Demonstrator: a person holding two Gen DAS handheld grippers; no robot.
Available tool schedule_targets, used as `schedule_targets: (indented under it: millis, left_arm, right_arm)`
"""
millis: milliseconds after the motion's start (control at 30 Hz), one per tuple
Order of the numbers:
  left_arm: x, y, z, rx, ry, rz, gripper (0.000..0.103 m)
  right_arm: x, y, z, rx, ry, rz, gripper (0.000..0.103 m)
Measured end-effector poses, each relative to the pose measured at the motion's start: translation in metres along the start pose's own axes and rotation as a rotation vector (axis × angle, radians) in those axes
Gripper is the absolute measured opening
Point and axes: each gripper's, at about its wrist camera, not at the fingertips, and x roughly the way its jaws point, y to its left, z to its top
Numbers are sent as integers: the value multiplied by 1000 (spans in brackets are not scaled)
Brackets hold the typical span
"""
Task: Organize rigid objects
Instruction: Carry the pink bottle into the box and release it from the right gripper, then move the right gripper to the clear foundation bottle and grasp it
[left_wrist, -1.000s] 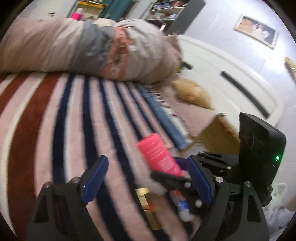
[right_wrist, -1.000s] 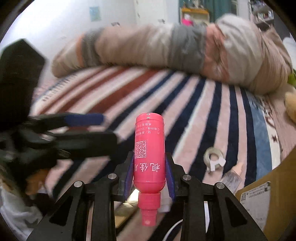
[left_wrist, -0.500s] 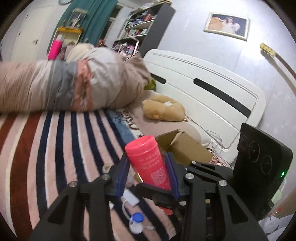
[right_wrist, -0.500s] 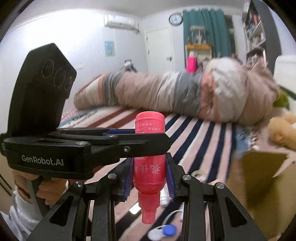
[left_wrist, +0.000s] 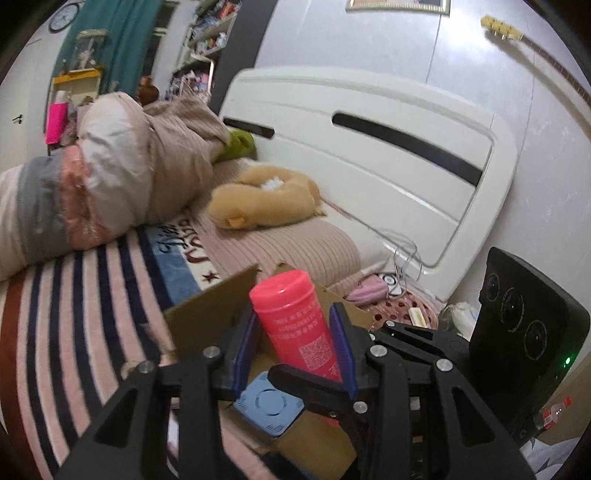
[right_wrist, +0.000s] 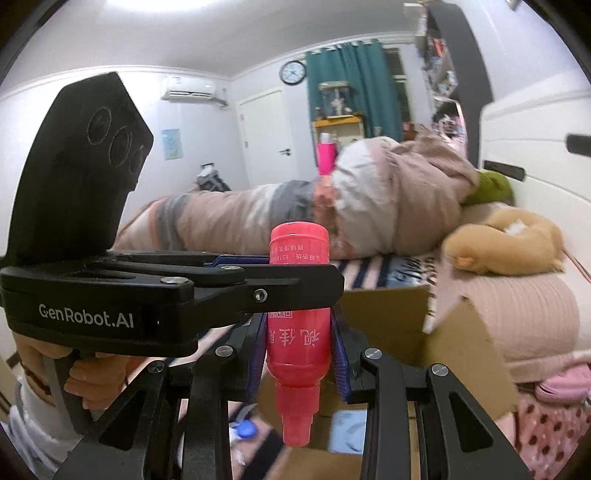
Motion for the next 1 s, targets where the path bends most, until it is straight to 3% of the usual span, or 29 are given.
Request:
schedule_targets:
  millis: [267,467,600,700,900,1000]
  left_arm:
    - [74,-15,8,16,174,21,36]
    - [102,-21,7,35,238,45,38]
    - [97,-17,8,31,216,67,60]
    - [84,-12,10,8,187,47,66]
    - [41,-1,10,1,119,71,69]
    - [7,11,6,-13,55,72,77]
  right_arm:
    - [12,-57,-20,59,101,-48,27]
    - [18,-71,-35,46,159,-103,27]
    - [24,-73,-39,20,194,-164,29]
    - [19,-73,-39,24,187,-184,38]
    - [9,-61,-32,12,172,-193,38]
    - [2,-41,-24,-16,154,-163,38]
